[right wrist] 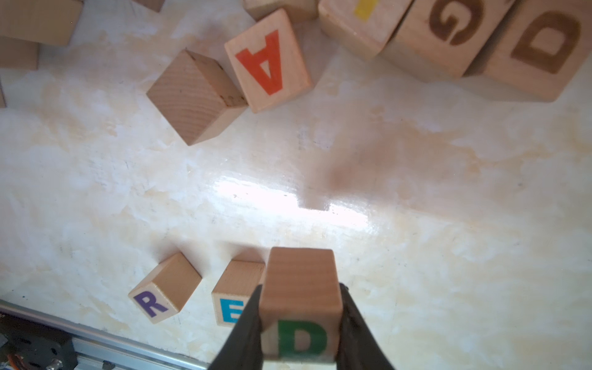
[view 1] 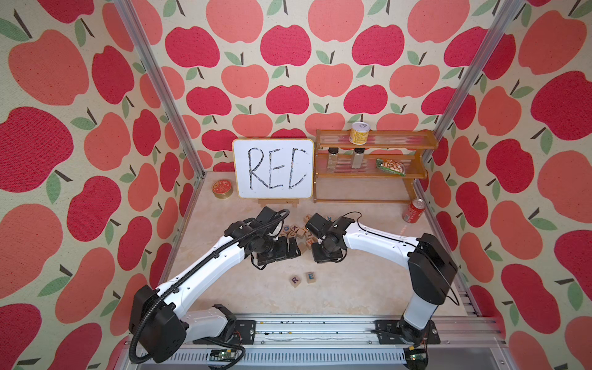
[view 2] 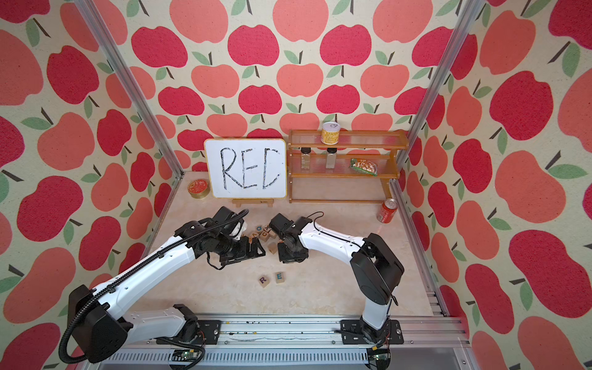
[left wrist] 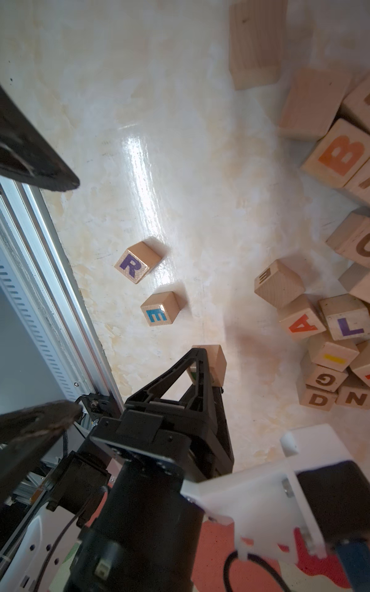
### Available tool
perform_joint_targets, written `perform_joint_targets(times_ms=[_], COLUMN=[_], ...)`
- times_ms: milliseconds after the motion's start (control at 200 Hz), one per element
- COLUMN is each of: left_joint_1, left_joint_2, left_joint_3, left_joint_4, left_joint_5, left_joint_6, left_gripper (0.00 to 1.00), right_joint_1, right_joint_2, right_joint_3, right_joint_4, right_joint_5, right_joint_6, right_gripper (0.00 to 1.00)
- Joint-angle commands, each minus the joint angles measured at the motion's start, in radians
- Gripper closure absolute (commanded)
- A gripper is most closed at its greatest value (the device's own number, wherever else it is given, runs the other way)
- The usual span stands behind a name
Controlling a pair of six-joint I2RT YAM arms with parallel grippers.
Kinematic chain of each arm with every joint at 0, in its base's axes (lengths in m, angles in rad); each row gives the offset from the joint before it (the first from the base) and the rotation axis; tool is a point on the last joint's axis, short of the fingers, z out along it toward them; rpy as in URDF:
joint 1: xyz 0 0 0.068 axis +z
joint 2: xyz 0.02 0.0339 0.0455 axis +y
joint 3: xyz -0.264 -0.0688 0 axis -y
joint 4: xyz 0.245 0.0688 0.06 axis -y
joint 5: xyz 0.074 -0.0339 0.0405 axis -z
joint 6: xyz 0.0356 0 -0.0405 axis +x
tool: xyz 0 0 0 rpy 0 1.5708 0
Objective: Assemble the uppercase word "red" with letter blocks
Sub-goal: Place the letter block at the center of the board.
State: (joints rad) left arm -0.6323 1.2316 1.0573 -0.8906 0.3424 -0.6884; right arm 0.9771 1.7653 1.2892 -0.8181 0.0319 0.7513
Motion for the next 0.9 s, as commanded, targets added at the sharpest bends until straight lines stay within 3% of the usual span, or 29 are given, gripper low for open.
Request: perform_joint_targets(times_ms=[0, 425, 895], left_joint_1=[-0.005, 0.0, -0.001], left_joint_2=[-0.045, -0.272, -0.39], left_joint_3=[-0.017, -0.112, -0.154], left_joint_4=[-0.058, -0.135, -0.176], left_joint_5=[0.021, 0.076, 0.067], left_joint_6=[0.026, 0.044, 0.026], left_gripper=[0.01, 0.01, 0.01], right_joint_1=[0.034, 0.151, 0.163], right_joint_2=[-0.041, -0.067, -0.112], right_joint_3=[-0.017, -0.047, -0.094], right_joint_4=[-0.026, -0.023, -0.055], right_joint_5=[0.04, 0.134, 0.154], right_joint_6=[0.076, 0.209, 0.209], right_gripper=[0.88, 0.89, 0.89])
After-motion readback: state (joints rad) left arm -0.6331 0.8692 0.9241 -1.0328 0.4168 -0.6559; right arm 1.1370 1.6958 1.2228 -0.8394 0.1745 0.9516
